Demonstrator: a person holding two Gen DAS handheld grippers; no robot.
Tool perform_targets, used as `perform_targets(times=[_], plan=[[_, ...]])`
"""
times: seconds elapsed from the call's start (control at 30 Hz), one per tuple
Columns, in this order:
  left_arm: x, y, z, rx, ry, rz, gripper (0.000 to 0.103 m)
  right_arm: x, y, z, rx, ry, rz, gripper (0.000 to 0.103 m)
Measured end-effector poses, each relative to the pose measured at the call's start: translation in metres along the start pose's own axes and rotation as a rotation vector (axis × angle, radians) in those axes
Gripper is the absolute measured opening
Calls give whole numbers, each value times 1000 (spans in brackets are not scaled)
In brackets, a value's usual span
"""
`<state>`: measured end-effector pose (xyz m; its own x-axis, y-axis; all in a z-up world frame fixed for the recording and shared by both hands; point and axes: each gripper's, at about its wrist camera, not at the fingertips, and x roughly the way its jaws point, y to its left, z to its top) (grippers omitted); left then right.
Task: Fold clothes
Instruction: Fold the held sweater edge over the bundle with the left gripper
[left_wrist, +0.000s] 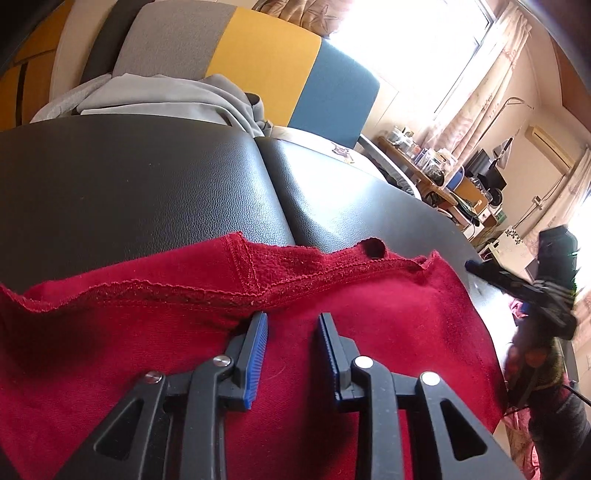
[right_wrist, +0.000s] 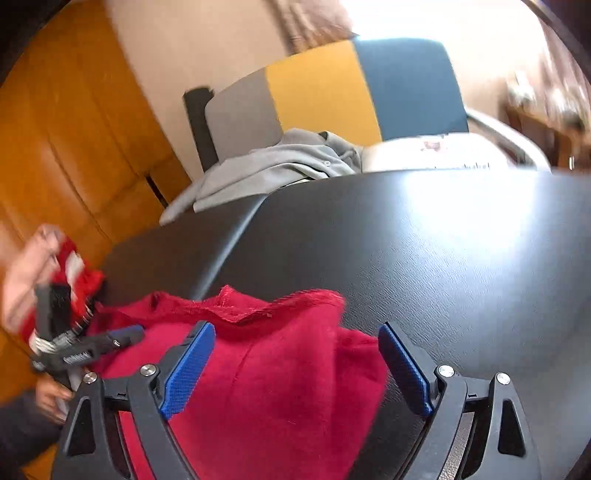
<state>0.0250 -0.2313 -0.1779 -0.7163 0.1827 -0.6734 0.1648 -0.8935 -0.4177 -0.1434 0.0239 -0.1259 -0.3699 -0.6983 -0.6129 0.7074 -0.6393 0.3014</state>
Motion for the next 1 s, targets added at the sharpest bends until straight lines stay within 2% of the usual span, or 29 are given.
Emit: perform_targets(times=[0.1,0.13,0.23,0.27,0.3,0.5,0.53,0.6,0.7,0.9,1.0], plan=[[-1,0,1,-4,2,1,29,10,36,5,-97,31,82,92],[-2,2,2,-13,3,-3,29,19,48,3,-145,63,64,92],[-21,14,-3,-82,-19,15,30,61,58,-8,-178,192,-42,92],[-31,19,-6,-109,-32,28,33,76,52,-16,-148,231,-45,97],[-39,28,-11,-128,-35,22,35,79,50,-17,-149,225,-47,100],[-89,84,-39,-243,-49,-17,40,78,46,-21,-158,201,-50,101],[-97,93,-44,-262,-51,-23,42,77,47,-23,-159,200,-50,101],[-114,111,-54,-300,-56,-36,53,76,46,-23,-162,198,-53,101],[-138,139,-68,-358,-63,-56,58,73,51,-27,-164,195,-54,101],[-111,142,-58,-258,2,-91,59,75,55,-28,-174,188,-64,101],[-107,146,-53,-264,34,-113,58,75,54,-28,-174,187,-64,101]])
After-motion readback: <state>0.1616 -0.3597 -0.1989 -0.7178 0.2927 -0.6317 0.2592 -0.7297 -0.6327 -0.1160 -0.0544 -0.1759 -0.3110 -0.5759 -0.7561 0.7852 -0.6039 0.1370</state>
